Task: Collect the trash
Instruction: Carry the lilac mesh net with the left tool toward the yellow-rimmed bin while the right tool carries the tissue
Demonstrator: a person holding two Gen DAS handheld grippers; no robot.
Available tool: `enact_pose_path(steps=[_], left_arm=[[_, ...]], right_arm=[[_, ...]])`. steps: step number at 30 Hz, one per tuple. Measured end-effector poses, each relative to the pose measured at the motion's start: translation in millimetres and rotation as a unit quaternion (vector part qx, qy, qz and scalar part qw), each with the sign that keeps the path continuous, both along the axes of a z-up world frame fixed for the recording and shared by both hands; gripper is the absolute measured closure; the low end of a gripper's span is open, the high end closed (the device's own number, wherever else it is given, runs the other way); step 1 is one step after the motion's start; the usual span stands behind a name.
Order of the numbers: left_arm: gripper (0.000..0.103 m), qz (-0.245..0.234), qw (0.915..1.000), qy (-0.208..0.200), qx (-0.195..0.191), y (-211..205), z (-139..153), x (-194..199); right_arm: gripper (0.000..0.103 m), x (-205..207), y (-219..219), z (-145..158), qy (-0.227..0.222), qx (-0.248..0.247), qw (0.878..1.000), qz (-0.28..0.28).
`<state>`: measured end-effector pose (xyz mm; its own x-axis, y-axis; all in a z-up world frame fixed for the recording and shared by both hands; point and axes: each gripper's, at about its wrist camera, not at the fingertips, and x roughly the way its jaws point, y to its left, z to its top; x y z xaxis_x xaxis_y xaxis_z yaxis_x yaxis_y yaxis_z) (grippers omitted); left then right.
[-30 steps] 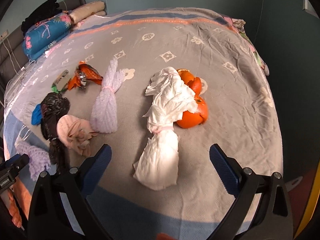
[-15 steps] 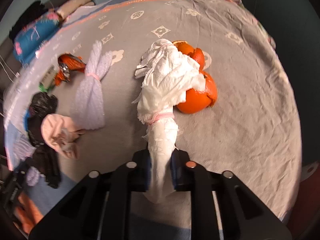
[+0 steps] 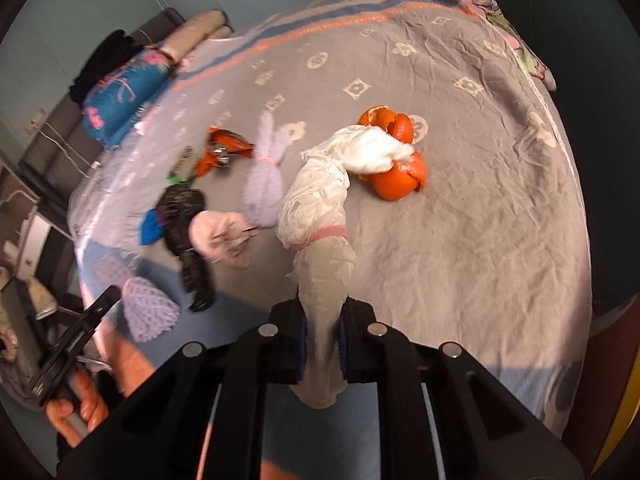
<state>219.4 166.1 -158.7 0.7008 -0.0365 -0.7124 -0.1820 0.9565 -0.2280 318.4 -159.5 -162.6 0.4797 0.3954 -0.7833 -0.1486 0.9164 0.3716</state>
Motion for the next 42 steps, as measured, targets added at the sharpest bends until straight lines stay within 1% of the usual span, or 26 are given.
enact_pose_path(steps=[2,5,8,11,14,17,21,24,31,33,36,38,42], left_arm=[[0.092,-0.002,1.0000,-0.003,0.008,-4.0,4.4,-4.4],[0.092,-0.003,1.0000,0.000,0.009,-7.2,4.3,-8.9],[0.093,-0.006,1.0000,-0.002,-0.007,-7.5,7.6,-16.6],[0.093,-0.009,0.9998,-0.018,-0.004,-10.8,20.5,-27.0],[0.093,-0.017,0.9990,-0.039,-0.012,-14.0,39.6,-38.6],[0.093,-0.028,0.9974,-0.066,-0.012,-23.1,63.9,-52.1],[0.093,-0.048,0.9949,-0.088,-0.013,-38.1,87.9,-63.1],[0.093,-0.064,0.9921,-0.108,-0.007,-54.5,105.3,-71.0],[0.093,-0.110,0.9836,-0.143,-0.006,-92.0,136.2,-85.3],[0.093,-0.122,0.9813,-0.149,-0.008,-103.6,142.4,-87.2],[0.093,-0.143,0.9775,-0.155,-0.011,-121.3,149.5,-88.1],[0.093,-0.159,0.9738,-0.163,-0.004,-136.9,154.8,-87.5],[0.093,-0.187,0.9675,-0.170,-0.004,-163.7,161.5,-83.0]], right_arm=[[0.091,-13.6,-4.7,5.4,-0.004,0.004,1.000,0.006],[0.091,-35.4,-13.3,15.6,-0.008,0.013,1.000,0.014],[0.091,-56.7,-22.5,24.7,-0.016,0.020,1.000,0.018],[0.091,-77.3,-34.7,35.0,-0.034,0.025,0.999,0.020],[0.091,-98.4,-46.7,45.0,-0.046,0.036,0.998,0.019],[0.091,-119.8,-55.6,54.2,-0.053,0.044,0.997,0.022],[0.091,-146.8,-66.2,61.5,-0.064,0.057,0.996,0.022],[0.091,-166.6,-80.6,71.3,-0.078,0.063,0.995,0.007],[0.091,-193.1,-119.0,92.7,-0.110,0.059,0.991,-0.044],[0.091,-203.2,-131.8,101.5,-0.127,0.065,0.988,-0.062],[0.091,-213.8,-146.0,110.7,-0.149,0.070,0.984,-0.072],[0.091,-220.2,-155.5,117.2,-0.161,0.069,0.981,-0.079],[0.091,-228.1,-176.0,124.6,-0.177,0.057,0.977,-0.100]])
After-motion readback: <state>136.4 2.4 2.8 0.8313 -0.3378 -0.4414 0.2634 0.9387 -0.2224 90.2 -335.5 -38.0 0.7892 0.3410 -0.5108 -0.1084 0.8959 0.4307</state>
